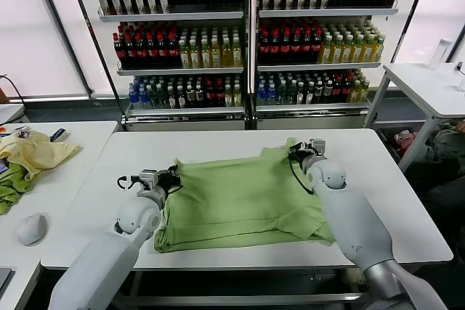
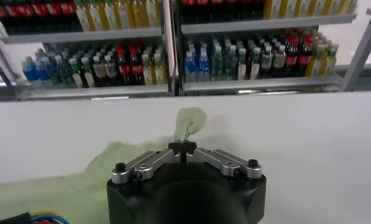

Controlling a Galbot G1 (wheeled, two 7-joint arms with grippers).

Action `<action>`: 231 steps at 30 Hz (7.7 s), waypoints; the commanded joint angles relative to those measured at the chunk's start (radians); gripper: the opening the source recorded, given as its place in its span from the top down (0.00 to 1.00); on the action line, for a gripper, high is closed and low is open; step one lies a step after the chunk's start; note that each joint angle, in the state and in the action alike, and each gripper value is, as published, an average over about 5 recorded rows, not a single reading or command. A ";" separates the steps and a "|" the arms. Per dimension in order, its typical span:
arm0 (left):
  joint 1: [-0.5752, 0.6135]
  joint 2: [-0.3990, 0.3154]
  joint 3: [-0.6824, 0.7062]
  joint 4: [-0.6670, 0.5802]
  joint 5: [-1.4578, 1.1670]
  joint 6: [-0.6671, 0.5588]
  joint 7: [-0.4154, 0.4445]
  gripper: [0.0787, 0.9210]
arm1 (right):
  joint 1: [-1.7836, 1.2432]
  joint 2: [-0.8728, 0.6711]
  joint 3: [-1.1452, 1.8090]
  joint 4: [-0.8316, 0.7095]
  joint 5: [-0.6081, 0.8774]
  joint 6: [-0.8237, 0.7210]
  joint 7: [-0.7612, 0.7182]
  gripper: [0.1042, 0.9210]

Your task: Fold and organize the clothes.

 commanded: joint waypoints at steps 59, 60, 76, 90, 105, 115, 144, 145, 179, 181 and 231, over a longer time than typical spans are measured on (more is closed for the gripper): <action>0.601 -0.052 -0.223 -0.464 0.469 -0.111 -0.094 0.28 | -0.732 -0.148 0.255 0.746 -0.191 0.079 0.036 0.33; 0.604 -0.065 -0.221 -0.455 0.473 -0.113 -0.094 0.25 | -0.731 -0.149 0.253 0.744 -0.194 0.082 0.035 0.29; 0.562 -0.202 -0.182 -0.340 0.403 -0.078 -0.087 0.12 | -0.708 -0.178 0.241 0.724 -0.184 0.088 0.032 0.12; 0.545 -0.231 -0.185 -0.265 0.383 -0.049 -0.079 0.29 | -0.684 -0.202 0.235 0.726 -0.154 0.080 0.035 0.12; 0.557 -0.126 -0.276 -0.300 0.302 -0.057 -0.066 0.82 | -0.676 -0.193 0.233 0.726 -0.146 0.081 0.039 0.12; 0.598 0.106 -0.507 -0.371 0.250 -0.058 -0.044 0.96 | -0.663 -0.191 0.226 0.719 -0.141 0.087 0.038 0.12; 0.321 -0.104 -0.167 -0.560 -0.435 0.029 -0.076 0.96 | -0.670 -0.182 0.227 0.724 -0.161 0.100 0.033 0.12; 0.299 -0.117 -0.145 -0.533 -0.430 0.029 -0.078 0.96 | -0.671 -0.183 0.228 0.722 -0.162 0.102 0.032 0.12; 0.389 -0.039 -0.245 -0.371 0.188 -0.088 0.005 0.21 | -0.671 -0.158 0.231 0.716 -0.177 0.113 0.028 0.12; 0.408 -0.036 -0.267 -0.334 0.203 -0.095 -0.017 0.16 | -0.672 -0.159 0.231 0.716 -0.177 0.114 0.028 0.12; 0.392 -0.119 -0.366 -0.238 -0.527 -0.017 0.036 0.87 | -0.684 -0.166 0.251 0.756 -0.173 0.104 0.038 0.12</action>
